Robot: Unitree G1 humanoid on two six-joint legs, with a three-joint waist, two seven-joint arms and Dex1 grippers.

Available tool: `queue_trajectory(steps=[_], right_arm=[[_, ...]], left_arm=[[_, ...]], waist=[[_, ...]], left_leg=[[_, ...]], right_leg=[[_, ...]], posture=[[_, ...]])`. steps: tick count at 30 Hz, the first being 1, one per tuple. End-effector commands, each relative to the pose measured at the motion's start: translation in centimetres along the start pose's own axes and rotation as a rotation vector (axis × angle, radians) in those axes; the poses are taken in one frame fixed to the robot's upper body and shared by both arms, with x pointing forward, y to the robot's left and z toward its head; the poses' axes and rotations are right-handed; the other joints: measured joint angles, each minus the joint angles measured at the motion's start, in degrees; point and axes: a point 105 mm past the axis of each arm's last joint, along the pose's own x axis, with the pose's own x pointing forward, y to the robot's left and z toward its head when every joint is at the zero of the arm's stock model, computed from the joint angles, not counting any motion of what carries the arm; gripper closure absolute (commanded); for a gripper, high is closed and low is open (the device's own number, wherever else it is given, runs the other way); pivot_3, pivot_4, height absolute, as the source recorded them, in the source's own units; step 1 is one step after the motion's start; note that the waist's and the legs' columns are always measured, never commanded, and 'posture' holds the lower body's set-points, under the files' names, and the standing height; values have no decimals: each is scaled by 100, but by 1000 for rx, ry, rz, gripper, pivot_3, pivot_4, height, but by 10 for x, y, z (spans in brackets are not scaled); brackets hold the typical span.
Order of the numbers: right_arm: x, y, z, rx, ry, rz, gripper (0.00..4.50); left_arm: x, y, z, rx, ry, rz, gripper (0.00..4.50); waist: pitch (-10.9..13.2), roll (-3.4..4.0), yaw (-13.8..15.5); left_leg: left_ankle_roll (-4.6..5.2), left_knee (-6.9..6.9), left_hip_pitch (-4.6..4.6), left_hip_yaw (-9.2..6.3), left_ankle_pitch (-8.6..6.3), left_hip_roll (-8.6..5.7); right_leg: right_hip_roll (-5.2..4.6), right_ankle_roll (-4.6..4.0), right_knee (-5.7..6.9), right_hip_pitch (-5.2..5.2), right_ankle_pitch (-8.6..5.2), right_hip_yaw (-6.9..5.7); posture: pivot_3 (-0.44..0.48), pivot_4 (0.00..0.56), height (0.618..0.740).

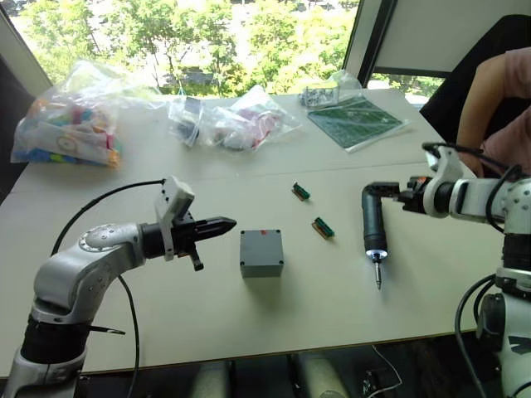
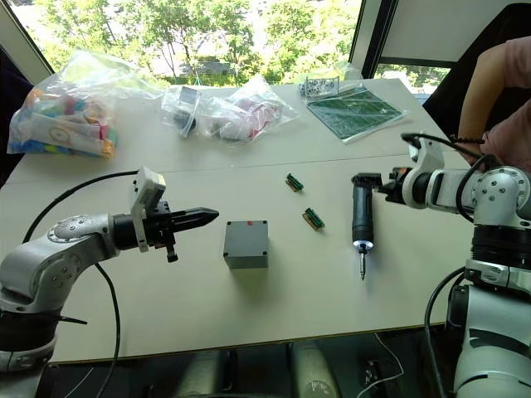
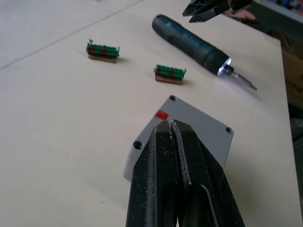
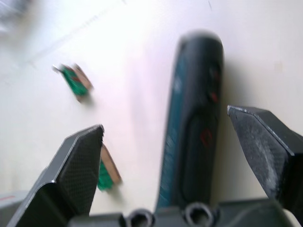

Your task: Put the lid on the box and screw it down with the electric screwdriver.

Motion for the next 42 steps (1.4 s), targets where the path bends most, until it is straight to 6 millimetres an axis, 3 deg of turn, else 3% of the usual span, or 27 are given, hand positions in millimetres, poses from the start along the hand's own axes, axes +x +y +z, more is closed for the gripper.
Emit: queue_trajectory(steps=[1, 3, 5, 9, 13, 19, 27, 31, 34, 37, 42], right_arm=[[-13, 52, 4, -93, -82, 299, 28], [-19, 78, -30, -356, 19, 397, 28], [-22, 88, -64, -514, 126, 465, 28], [-17, 106, -93, -491, 124, 567, 28], [-20, 106, -136, -645, 280, 611, 28], [-13, 115, -169, -646, 366, 678, 28], [-14, 142, -171, -568, 346, 802, 28], [-18, 141, -172, -599, 370, 792, 28], [-22, 134, -169, -640, 374, 763, 28], [-17, 120, -153, -709, 317, 691, 28], [-8, 100, -143, -770, 319, 621, 28]], left_arm=[[-3, 1, -2, 22, 39, -6, 4500], [-7, -5, -18, 20, 139, -61, 4500], [-10, -3, -33, 78, 240, -63, 4500], [-15, 4, -64, 232, 420, -70, 4500], [-6, -1, -54, 202, 370, -115, 4500], [15, -9, -51, 237, 347, -198, 4500], [48, -8, -46, 298, 307, -238, 4500], [61, -4, -43, 330, 295, -231, 4500], [56, 4, -46, 376, 329, -199, 4500], [41, 9, -45, 418, 367, -179, 4500], [18, 9, -44, 409, 397, -156, 4500]], waist=[[2, -7, -1], [3, -5, 30], [4, -3, 62], [7, -9, 28], [12, -15, 85], [12, -17, 133], [12, -19, 165], [12, -19, 162], [12, -19, 144], [12, -19, 129], [12, -19, 142]], left_leg=[[0, 0, 0, -2, 0, 4], [0, -10, -1, -3, 0, 5], [4, -18, -3, -3, -4, 4], [7, -15, -2, 8, -8, 3], [5, -3, -1, 6, -6, 4], [2, 12, 4, 8, -4, 3], [3, 4, 1, 2, -4, 4], [3, 10, -2, 1, -4, 2], [3, 10, -1, 1, -4, 1], [3, 4, 4, 1, -4, 3], [3, 2, 10, 0, -4, 7]], right_leg=[[4, 0, 0, 1, 2, -1], [3, -11, 1, 0, 7, -5], [-2, -6, -1, -4, -7, -9], [-8, -26, -4, -5, -22, -2], [-10, -35, -2, -5, -24, -3], [-10, -45, 0, 0, -17, -3], [-2, -45, 4, -1, -15, -5], [-4, -44, 4, 1, -14, -5], [-5, -45, 4, 1, -14, -5], [-2, -48, 6, 0, -12, -5], [0, -37, 10, 1, -20, -5]], posture=[[0, 150, 740], [0, 150, 740], [0, 150, 740], [0, 150, 740], [0, 150, 740], [0, 150, 740], [0, 150, 740], [0, 150, 740], [0, 150, 740], [0, 150, 740], [0, 150, 740]])
